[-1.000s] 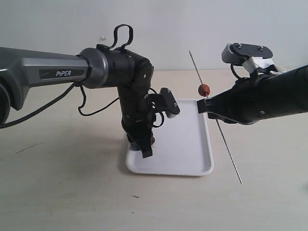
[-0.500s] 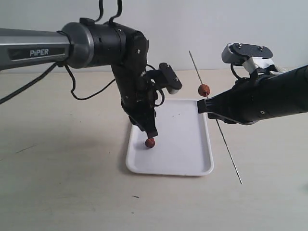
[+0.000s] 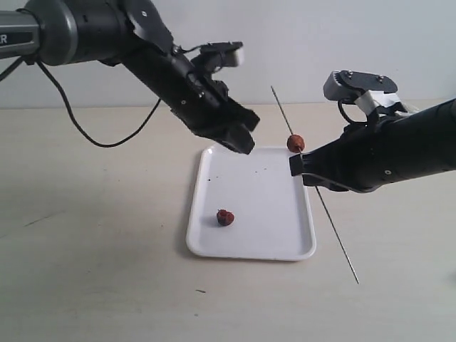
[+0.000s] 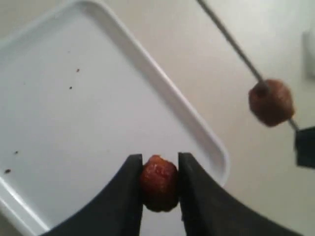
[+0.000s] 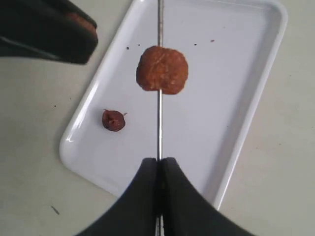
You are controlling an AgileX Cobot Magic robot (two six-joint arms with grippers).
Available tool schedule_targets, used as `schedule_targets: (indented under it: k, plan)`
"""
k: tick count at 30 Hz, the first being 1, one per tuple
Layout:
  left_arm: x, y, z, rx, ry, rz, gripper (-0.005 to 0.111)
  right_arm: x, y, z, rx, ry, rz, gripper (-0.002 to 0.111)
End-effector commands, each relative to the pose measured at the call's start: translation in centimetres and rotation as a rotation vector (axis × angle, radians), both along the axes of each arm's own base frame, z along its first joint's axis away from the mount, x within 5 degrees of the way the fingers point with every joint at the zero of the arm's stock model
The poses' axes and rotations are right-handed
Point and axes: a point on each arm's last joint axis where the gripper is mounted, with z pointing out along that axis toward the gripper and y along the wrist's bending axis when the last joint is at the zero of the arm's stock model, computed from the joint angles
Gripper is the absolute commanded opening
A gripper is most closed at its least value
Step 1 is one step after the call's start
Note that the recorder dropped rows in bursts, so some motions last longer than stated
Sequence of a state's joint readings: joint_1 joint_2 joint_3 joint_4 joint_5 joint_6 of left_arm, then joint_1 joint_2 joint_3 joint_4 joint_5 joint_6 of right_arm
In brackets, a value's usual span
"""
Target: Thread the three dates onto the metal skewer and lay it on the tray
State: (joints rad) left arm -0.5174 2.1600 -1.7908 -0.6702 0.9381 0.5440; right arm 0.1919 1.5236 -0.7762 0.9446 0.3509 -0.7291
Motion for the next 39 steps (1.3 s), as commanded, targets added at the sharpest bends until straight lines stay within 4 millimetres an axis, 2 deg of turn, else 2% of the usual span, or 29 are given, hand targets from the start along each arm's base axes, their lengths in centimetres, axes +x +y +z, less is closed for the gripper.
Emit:
schedule_targets:
  k: [1, 5, 15, 23, 29, 39]
  plan:
    - [1.5, 1.7, 1.8, -0.225, 0.117, 0.128, 0.026, -0.5, -0.3, -0.7, -0.017, 0.019, -0.001, 0.000]
    - [2.4, 2.6, 2.8, -0.372, 0.185, 0.205, 0.026, -1.1, -0.4, -1.4, -0.018, 0.048, -0.004, 0.000]
    - [2.8, 2.1, 4.0, -0.542, 0.258, 0.278, 0.026, -1.8, 0.1, -1.7, 0.026, 0.116, 0.045, 0.000]
    - [3.3, 2.3, 3.9, -0.550, 0.254, 0.351, 0.026, -2.0, 0.2, -1.3, 0.054, 0.117, 0.043, 0.000]
    - [3.6, 2.3, 3.9, -0.553, 0.260, 0.389, 0.026, -2.8, 0.2, 1.2, 0.085, 0.033, 0.046, 0.000]
    - [3.9, 2.5, 3.7, -0.519, 0.165, 0.366, 0.026, -3.1, 1.1, 1.7, 0.182, 0.038, 0.111, 0.000]
